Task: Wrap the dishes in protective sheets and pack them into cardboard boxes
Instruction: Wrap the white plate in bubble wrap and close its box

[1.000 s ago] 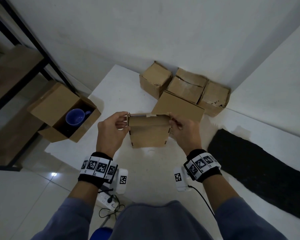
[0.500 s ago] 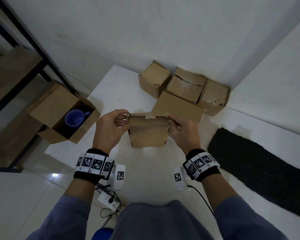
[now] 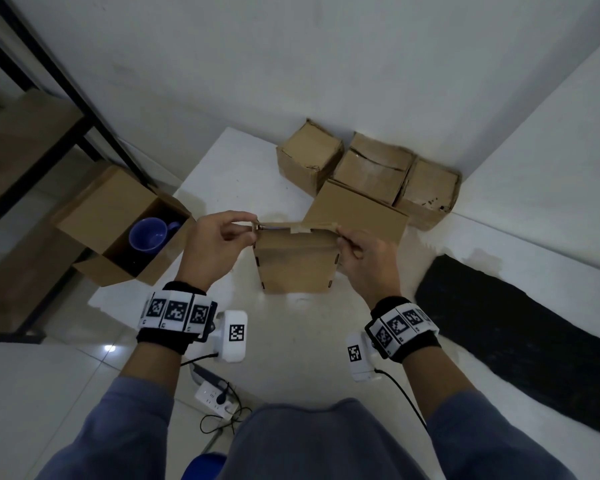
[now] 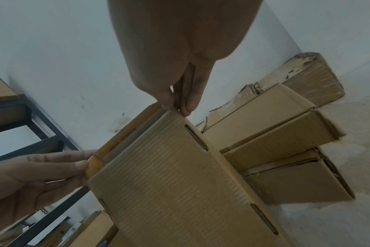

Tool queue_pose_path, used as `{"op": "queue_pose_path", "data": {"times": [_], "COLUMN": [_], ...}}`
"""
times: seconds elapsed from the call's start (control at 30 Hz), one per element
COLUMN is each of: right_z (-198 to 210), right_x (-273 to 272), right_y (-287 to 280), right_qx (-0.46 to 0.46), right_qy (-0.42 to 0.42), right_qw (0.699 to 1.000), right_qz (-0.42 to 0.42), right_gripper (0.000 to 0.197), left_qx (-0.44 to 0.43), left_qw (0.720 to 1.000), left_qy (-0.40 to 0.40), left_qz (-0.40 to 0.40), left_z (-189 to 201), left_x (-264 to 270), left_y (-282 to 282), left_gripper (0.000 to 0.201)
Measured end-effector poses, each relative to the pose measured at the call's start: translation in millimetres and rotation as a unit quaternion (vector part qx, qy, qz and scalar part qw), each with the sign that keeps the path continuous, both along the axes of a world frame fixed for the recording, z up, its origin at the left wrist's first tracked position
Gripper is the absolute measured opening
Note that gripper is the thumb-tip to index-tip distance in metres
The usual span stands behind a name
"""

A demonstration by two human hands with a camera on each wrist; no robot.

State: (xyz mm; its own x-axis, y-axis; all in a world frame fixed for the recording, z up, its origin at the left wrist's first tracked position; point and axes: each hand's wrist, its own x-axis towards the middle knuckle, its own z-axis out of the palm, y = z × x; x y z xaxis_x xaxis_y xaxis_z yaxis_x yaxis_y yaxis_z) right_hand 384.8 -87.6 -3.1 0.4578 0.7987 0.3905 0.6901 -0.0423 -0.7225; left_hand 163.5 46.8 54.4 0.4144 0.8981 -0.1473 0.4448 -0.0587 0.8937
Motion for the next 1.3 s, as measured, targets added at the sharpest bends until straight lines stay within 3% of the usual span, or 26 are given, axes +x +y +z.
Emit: {"op": "queue_pose_path", "data": {"times": [0.3,0.77,1.0,1.1,1.3], "right_z": [3.0,3.0,-4.2,-10.5,-11.5], "right_x": [-0.4,-0.4,0.9,-1.1,-8.2], "right_y": [0.8,1.1,-2.1,-6.5,-11.3], "right_qx": [-0.007,-0.013,-0.004,-0.004,0.009], "right_qy": [0.003,0.006,0.032,0.059,0.135], "right_qw": [1.000,1.000,0.999,0.998,0.990], "right_qz": [0.002,-0.001,0.014,0.016,-0.044], "right_gripper": [0.021,0.020,0.018,0.021,0.011], "left_qx": [-0.038,-0.004,0.061,0.085,0.049], "left_qw": [0.999,0.999,0.998,0.994,0.989], "left_qy": [-0.003,0.034,0.010,-0.022,-0.082], "left_qz": [0.006,0.010,0.026,0.059,0.111], "left_z": [6.5,1.3,-15.0,-32.2,-52.2], "left_x": [3.2,2.8,-4.9,-7.7,-4.4], "left_y": [8.7,4.9,-15.0,-20.5,-23.4], "left_gripper": [0.029,0.025,0.009,0.012,0.008]}}
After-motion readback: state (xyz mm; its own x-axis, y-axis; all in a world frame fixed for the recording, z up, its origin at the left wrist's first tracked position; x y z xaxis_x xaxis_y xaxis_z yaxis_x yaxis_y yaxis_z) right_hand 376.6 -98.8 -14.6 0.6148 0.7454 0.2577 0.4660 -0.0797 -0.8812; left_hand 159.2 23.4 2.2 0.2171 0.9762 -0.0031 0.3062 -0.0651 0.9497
